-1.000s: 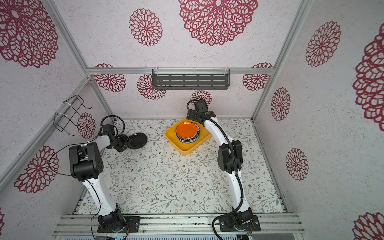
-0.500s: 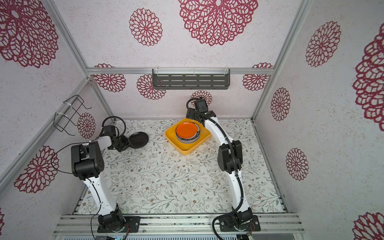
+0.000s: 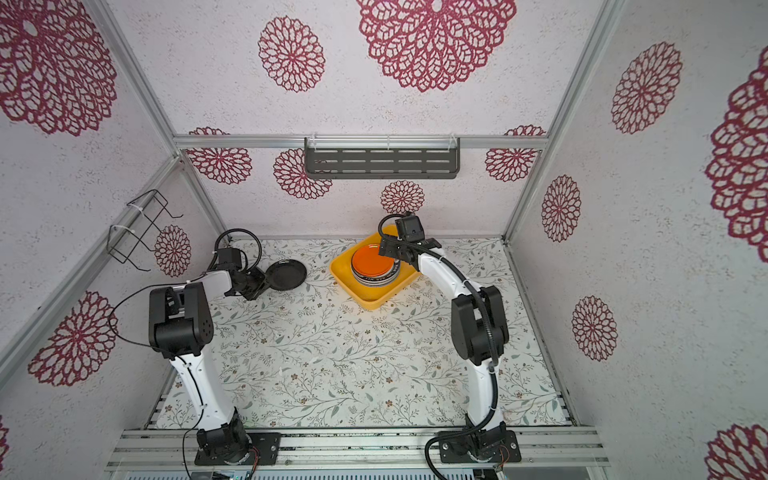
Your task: Place the plates into the plastic bin on the countertop
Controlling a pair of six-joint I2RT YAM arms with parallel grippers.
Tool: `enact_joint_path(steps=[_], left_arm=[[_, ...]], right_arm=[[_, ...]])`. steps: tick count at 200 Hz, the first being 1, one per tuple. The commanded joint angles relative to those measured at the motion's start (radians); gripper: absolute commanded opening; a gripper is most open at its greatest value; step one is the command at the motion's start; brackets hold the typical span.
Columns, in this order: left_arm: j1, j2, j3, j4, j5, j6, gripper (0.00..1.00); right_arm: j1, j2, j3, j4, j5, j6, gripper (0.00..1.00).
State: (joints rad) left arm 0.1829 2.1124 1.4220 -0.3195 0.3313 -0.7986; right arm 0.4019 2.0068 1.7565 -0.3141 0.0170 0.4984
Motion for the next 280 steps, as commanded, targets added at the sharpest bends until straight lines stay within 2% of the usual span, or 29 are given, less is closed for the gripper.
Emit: enact_joint_path(steps=[1,51,91,129,185,224,257,280], left_arm=[[-0.019,-0.092,-0.017,0.020,0.018,-0.032,0.00],[-0.085,-0.259,-0.042,0.014,0.023,-0.110,0.00],[-0.156,-0.345,-0.035,-0.004,0.014,-0.147,0.00],[-0.263,-0.405,-0.025,-0.029,-0.025,-0.155,0.00],[-0.418,-0.445,-0.019,-0.035,-0.051,-0.124,0.00],[-0.507,-0.422,0.033,-0.066,-0.048,-0.094,0.00],[-0.562,-0.395,0.082,-0.074,-0.030,-0.063,0.00],[-0.583,-0.379,0.117,-0.086,-0.026,-0.041,0.00]], right_arm=[[-0.003,-0.132,-0.080,0.097,0.035,0.019,0.91],[-0.029,-0.308,-0.322,0.174,0.002,0.055,0.94],[-0.046,-0.436,-0.449,0.165,-0.017,0.058,0.94],[-0.070,-0.534,-0.539,0.183,-0.148,0.058,0.97],[-0.071,-0.530,-0.519,0.176,-0.335,0.057,0.91],[-0.071,-0.514,-0.517,0.249,-0.433,0.095,0.88],[-0.071,-0.464,-0.481,0.262,-0.483,0.113,0.79],[-0.071,-0.435,-0.460,0.266,-0.491,0.127,0.69]])
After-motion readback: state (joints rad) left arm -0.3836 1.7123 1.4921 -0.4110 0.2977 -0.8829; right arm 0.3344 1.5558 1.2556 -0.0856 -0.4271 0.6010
